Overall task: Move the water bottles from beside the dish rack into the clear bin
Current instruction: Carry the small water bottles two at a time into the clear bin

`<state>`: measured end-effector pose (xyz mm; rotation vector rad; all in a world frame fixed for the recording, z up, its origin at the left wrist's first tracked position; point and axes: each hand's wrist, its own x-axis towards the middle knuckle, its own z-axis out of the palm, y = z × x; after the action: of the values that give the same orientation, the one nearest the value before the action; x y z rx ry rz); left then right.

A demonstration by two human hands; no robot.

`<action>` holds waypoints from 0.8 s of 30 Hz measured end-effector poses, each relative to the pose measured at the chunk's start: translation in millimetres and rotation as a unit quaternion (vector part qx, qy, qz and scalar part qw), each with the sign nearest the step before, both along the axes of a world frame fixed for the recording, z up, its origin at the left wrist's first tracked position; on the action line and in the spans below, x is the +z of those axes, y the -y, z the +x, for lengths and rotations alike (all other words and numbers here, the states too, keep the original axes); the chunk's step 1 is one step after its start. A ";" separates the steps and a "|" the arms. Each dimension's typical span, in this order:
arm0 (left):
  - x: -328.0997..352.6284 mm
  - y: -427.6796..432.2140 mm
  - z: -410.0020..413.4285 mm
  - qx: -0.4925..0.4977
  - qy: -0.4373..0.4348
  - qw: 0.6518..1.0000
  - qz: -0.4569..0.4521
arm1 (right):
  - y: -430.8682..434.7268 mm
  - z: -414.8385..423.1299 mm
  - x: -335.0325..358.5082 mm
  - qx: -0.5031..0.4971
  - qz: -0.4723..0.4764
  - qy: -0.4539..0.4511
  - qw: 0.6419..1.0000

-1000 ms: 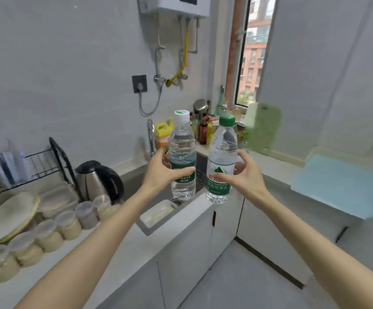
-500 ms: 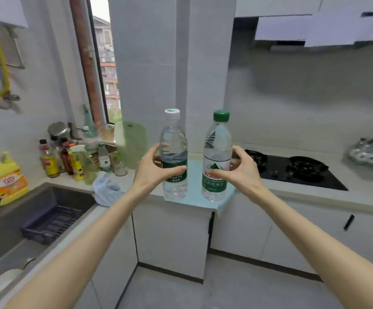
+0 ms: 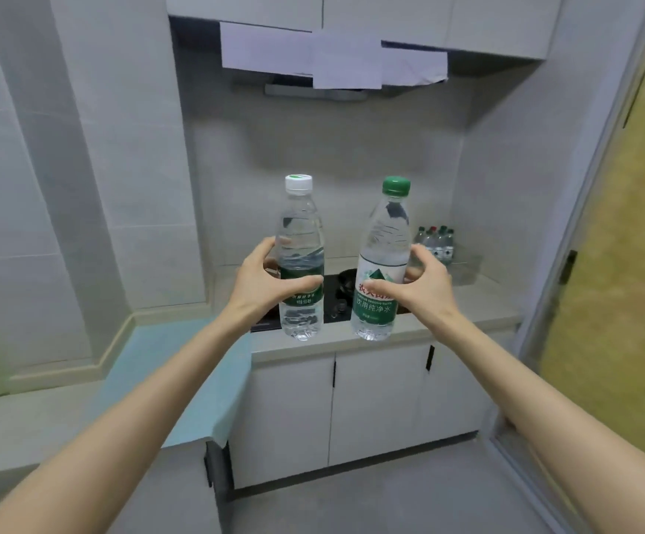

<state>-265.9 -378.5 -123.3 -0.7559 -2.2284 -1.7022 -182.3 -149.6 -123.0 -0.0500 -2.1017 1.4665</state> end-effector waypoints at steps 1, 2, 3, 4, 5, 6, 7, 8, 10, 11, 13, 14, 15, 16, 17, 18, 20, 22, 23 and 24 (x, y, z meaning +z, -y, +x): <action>1.6 -20.4 -15.4 -0.017 -0.003 1.000 -0.001 | -19.2 -9.9 0.3 -0.020 -0.002 0.002 1.000; 2.2 -37.4 -30.3 -0.029 -0.005 1.000 -0.003 | -35.4 -18.4 1.0 -0.038 -0.002 0.005 0.999; 3.9 -57.4 -48.0 -0.045 -0.007 0.999 -0.001 | -53.9 -28.9 3.0 -0.053 -0.003 0.006 0.999; 3.7 -67.9 -59.1 -0.052 -0.007 0.999 -0.002 | -65.0 -34.5 3.5 -0.061 -0.004 0.009 0.998; 6.1 -89.7 -77.6 -0.068 -0.008 0.998 0.001 | -84.1 -45.2 6.0 -0.077 -0.007 0.008 0.997; 6.7 -100.3 -88.5 -0.075 -0.011 0.997 -0.001 | -93.8 -50.0 7.2 -0.087 -0.005 0.008 0.996; 9.9 -121.4 -106.6 -0.089 -0.014 0.996 -0.003 | -110.9 -59.9 10.4 -0.100 -0.007 0.007 0.995; 12.1 -142.3 -124.6 -0.100 -0.014 0.995 -0.006 | -128.5 -69.5 12.5 -0.113 -0.005 0.007 0.994; 16.3 -176.8 -152.6 -0.118 -0.016 0.993 -0.009 | -155.1 -84.0 17.5 -0.130 -0.006 0.006 0.991; 18.4 -197.1 -167.3 -0.129 -0.014 0.991 -0.009 | -171.2 -92.5 18.8 -0.143 -0.006 0.006 0.990; 21.4 -232.7 -192.0 -0.143 -0.016 0.989 -0.010 | -200.8 -108.2 20.3 -0.165 -0.003 0.006 0.986; 21.9 -243.7 -198.9 -0.146 -0.017 0.989 -0.010 | -209.6 -112.9 20.3 -0.172 -0.002 0.007 0.985; 22.6 -264.1 -211.2 -0.157 -0.016 0.987 -0.011 | -226.3 -122.4 20.7 -0.181 -0.005 0.009 0.983; 23.0 -279.4 -220.7 -0.163 -0.015 0.986 -0.013 | -240.6 -130.0 20.0 -0.187 -0.008 0.010 0.982; 23.1 -296.0 -230.3 -0.172 -0.015 0.985 -0.012 | -255.0 -138.3 19.7 -0.192 -0.017 0.011 0.981; 22.0 -309.5 -238.7 -0.177 -0.013 0.984 -0.010 | -267.6 -145.1 18.1 -0.196 -0.022 0.012 0.980; 19.8 -341.7 -257.1 -0.188 -0.008 0.982 -0.009 | -297.6 -161.7 13.9 -0.208 -0.033 0.013 0.977; 16.4 -369.7 -272.5 -0.193 -0.004 0.981 -0.011 | -324.2 -176.9 9.7 -0.215 -0.042 0.015 0.976; 14.3 -384.0 -280.2 -0.195 -0.002 0.981 -0.014 | -337.9 -185.0 7.1 -0.218 -0.045 0.018 0.975; 12.3 -402.7 -288.9 -0.195 -0.002 0.981 -0.015 | -355.0 -194.7 4.4 -0.218 -0.046 0.018 0.975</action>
<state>-554.8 24.2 -111.0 -1.2724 -2.2158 -1.8273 -377.0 205.4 -118.5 -0.5412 -1.8921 1.2960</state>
